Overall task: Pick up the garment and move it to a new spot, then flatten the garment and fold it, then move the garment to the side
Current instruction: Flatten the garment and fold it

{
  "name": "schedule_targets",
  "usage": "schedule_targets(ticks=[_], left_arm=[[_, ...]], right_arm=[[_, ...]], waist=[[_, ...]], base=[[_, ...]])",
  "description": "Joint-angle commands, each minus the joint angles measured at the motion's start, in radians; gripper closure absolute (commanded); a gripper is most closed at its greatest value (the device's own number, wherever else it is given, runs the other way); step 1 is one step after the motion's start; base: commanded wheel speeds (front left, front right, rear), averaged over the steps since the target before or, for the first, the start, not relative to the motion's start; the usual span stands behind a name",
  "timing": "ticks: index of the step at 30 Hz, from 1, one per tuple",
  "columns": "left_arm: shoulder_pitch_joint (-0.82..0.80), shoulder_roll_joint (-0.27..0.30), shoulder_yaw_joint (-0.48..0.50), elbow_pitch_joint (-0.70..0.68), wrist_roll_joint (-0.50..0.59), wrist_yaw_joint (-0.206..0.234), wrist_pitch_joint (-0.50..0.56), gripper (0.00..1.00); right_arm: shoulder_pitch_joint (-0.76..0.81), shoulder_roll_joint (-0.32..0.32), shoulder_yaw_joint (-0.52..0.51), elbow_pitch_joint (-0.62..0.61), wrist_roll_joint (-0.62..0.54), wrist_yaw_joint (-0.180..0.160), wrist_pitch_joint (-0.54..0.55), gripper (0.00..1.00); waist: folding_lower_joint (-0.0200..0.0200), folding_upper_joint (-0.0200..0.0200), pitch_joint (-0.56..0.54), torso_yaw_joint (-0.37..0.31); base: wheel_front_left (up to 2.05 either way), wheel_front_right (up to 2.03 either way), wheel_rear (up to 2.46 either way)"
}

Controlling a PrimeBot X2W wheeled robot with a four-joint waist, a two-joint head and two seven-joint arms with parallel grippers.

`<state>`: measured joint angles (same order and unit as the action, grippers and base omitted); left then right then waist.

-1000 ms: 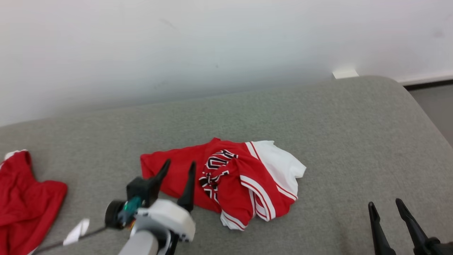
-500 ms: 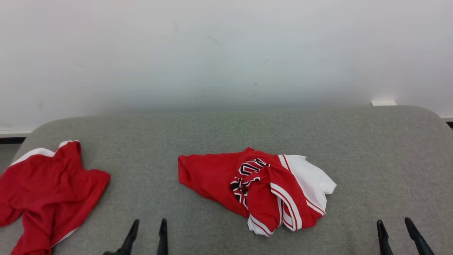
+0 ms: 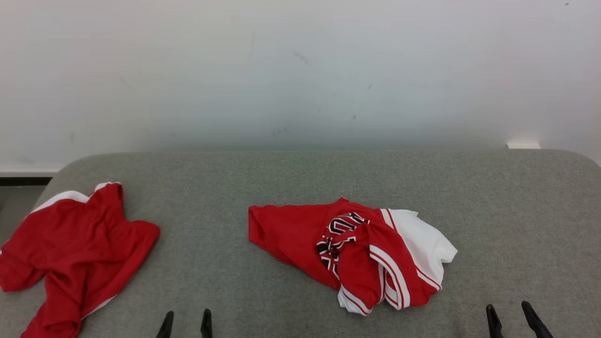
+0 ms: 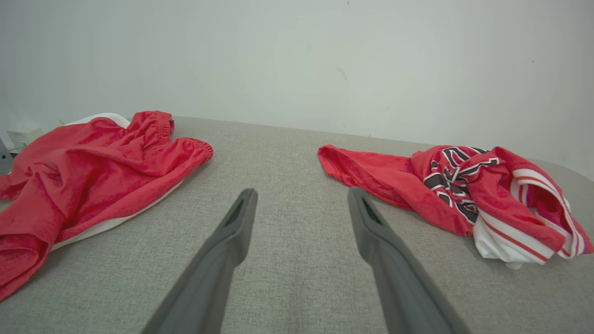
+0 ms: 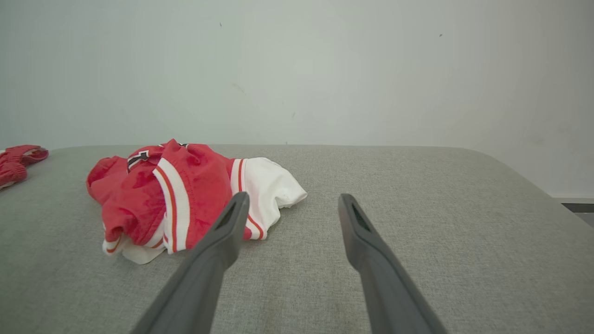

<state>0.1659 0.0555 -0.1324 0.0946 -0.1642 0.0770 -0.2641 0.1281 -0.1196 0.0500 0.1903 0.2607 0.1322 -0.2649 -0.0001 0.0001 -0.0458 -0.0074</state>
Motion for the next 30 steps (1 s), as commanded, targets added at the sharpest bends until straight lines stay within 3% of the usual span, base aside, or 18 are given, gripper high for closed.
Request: schedule_targets(ticks=[1, 10, 15, 18, 23, 30], left_arm=[[-0.008, 0.001, 0.009, 0.001, 0.015, -0.005, 0.0, 0.0], [-0.021, -0.003, 0.019, 0.007, 0.024, -0.024, -0.001, 0.0], [-0.035, -0.004, 0.009, 0.009, 0.016, -0.025, -0.001, 0.0], [-0.045, -0.004, -0.004, 0.011, 0.012, -0.026, -0.001, 0.0], [-0.077, -0.004, -0.028, 0.016, 0.007, -0.025, -0.001, 0.0], [-0.116, -0.004, -0.064, 0.019, -0.008, -0.021, -0.001, 0.0]], right_arm=[[-0.008, 0.0, 0.001, 0.003, 0.01, -0.003, 0.001, 0.0], [-0.035, -0.01, 0.007, -0.002, 0.027, -0.003, 0.001, 0.0], [-0.097, -0.049, 0.045, 0.027, 0.097, -0.003, 0.009, 0.0], [-0.173, -0.099, 0.085, 0.064, 0.155, -0.003, 0.089, 0.0], [-0.304, -0.157, 0.113, 0.142, 0.225, -0.003, 0.312, 0.0], [-0.424, -0.156, 0.128, 0.255, 0.301, -0.003, 0.499, 0.0]], waist=[[0.0001, -0.0001, 0.002, 0.0], [0.0001, -0.0001, 0.016, 0.006], [0.0001, -0.0001, 0.032, 0.02], [0.0001, -0.0001, 0.046, 0.032], [0.0001, -0.0001, 0.083, 0.066], [0.0001, -0.0001, 0.132, 0.118]], base=[[0.0, 0.0, 0.0], [0.0, 0.0, 0.0], [0.0, 0.0, 0.0], [0.0, 0.0, 0.0], [0.0, 0.0, 0.0], [0.0, 0.0, 0.0]])
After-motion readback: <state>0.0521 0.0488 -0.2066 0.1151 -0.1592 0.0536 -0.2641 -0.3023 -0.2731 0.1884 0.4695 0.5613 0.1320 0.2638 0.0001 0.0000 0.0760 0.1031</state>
